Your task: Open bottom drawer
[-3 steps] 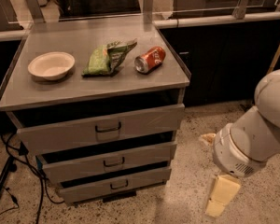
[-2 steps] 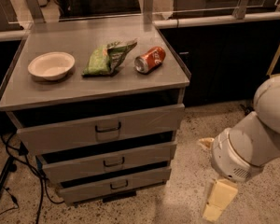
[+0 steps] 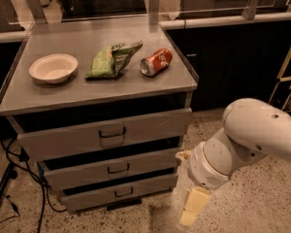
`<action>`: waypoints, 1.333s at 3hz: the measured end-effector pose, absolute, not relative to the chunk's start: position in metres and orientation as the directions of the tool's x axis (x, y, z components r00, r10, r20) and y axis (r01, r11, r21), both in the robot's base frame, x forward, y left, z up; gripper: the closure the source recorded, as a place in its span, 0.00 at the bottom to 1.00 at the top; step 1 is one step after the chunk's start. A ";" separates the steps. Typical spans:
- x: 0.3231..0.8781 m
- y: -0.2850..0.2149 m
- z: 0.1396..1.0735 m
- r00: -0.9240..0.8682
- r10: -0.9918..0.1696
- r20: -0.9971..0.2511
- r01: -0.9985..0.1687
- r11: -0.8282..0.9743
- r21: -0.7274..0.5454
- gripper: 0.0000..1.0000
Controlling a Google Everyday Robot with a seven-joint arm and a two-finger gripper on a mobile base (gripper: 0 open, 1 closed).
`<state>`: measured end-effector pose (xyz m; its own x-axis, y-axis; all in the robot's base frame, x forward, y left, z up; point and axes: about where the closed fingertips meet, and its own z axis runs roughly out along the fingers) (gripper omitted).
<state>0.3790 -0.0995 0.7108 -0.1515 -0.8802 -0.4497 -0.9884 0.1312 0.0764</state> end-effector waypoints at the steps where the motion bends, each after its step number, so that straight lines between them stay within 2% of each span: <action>1: 0.392 -0.078 0.678 -0.144 -0.867 -0.477 -0.988 0.096 0.123 0.00; 3: 0.385 -0.078 0.665 -0.143 -0.877 -0.458 -0.987 0.091 0.134 0.00; 4: 0.377 -0.081 0.627 -0.159 -0.879 -0.450 -0.983 0.096 0.159 0.00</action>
Offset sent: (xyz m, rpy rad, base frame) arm 0.0118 0.0177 -0.0252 0.0303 0.0296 0.0262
